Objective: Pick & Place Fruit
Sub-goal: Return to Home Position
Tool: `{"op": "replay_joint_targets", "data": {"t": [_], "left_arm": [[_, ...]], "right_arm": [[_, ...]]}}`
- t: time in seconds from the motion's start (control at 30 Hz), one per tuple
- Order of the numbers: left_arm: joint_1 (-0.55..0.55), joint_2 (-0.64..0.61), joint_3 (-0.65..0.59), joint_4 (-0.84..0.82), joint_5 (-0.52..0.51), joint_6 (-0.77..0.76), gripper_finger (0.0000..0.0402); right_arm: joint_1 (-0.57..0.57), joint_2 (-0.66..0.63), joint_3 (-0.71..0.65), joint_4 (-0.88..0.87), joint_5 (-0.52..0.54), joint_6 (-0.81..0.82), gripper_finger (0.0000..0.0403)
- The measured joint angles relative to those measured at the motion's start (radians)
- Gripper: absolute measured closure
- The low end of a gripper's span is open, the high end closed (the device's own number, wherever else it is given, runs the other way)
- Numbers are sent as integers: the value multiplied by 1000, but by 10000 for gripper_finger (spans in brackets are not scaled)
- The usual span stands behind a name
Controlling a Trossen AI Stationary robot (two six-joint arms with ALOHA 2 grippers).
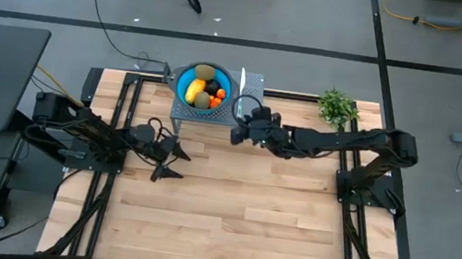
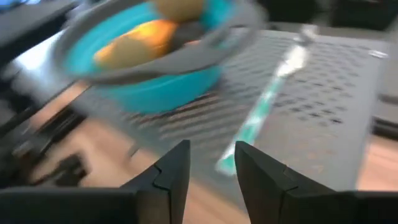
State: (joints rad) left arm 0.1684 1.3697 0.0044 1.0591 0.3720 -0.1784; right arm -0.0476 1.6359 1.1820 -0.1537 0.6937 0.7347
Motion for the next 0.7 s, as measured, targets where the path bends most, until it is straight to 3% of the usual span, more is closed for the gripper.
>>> {"op": "replay_joint_targets", "data": {"t": [0.13,0.33,0.53,0.7], "left_arm": [[10,0,0,-12,55,-25,29],[21,-3,0,38,17,-57,29],[21,-4,0,153,45,-87,29],[21,-4,0,278,44,-99,29]], "right_arm": [[33,-41,0,-31,-112,-159,268],[69,-52,0,-120,-281,-376,268],[87,-65,0,-162,-358,-486,268],[113,-98,0,-158,-327,-568,282]]}}
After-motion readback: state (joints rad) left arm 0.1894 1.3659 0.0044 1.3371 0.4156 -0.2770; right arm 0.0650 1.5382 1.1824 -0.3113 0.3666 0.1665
